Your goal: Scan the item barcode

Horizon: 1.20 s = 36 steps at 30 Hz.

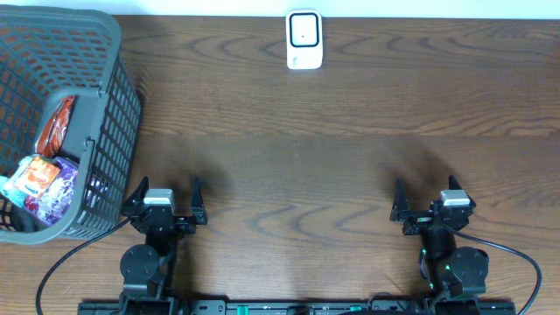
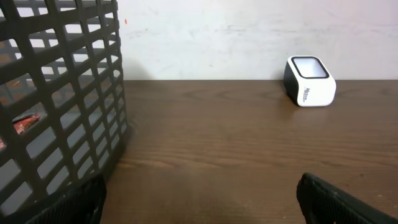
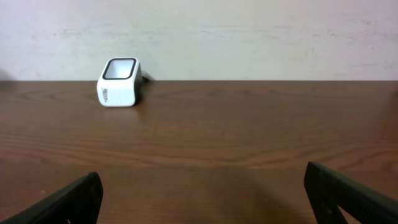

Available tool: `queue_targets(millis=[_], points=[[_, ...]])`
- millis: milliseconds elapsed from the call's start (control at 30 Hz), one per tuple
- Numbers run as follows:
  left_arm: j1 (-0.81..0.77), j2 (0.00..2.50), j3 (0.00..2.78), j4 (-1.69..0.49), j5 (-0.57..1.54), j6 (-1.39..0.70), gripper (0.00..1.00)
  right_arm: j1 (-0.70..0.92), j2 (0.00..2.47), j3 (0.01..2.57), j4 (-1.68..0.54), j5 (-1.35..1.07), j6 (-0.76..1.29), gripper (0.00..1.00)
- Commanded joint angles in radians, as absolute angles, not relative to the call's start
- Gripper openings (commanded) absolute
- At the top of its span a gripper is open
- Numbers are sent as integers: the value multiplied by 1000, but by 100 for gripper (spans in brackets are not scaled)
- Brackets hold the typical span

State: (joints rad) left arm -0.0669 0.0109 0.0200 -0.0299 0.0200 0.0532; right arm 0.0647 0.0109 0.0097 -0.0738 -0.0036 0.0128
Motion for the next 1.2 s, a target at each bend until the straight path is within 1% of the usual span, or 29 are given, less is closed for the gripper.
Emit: queue_targets(millis=[0,433,500,567,633,733,767,867,933,1067,1167], points=[[-62,5,4,-73,-8,63,98,58,6,6,-75,5,-1,99],[-62,5,4,-73,-9,64,98,58,6,6,-75,5,-1,99],[-63,5,5,-31,63,1,98,58,6,6,-75,5,-1,99],[-63,5,5,12,242,-92,98,58,6,6,-75,5,-2,99],[-63,5,5,83,341,-92,98,58,6,6,-75,5,-1,99],[-63,5,5,307,474,-104,98,58,6,6,-75,5,-2,99],[-63,5,5,418,504,-132,98,58,6,6,-75,5,-1,99],[-63,12,31,664,490,-174,98,58,6,6,-75,5,-2,99],[-63,33,86,702,398,-163,98,58,6,6,-75,5,-1,99],[-62,178,305,593,230,57,98,58,6,6,-75,5,-1,99],[-62,387,548,439,197,180,98,58,6,6,-75,5,-2,99]])
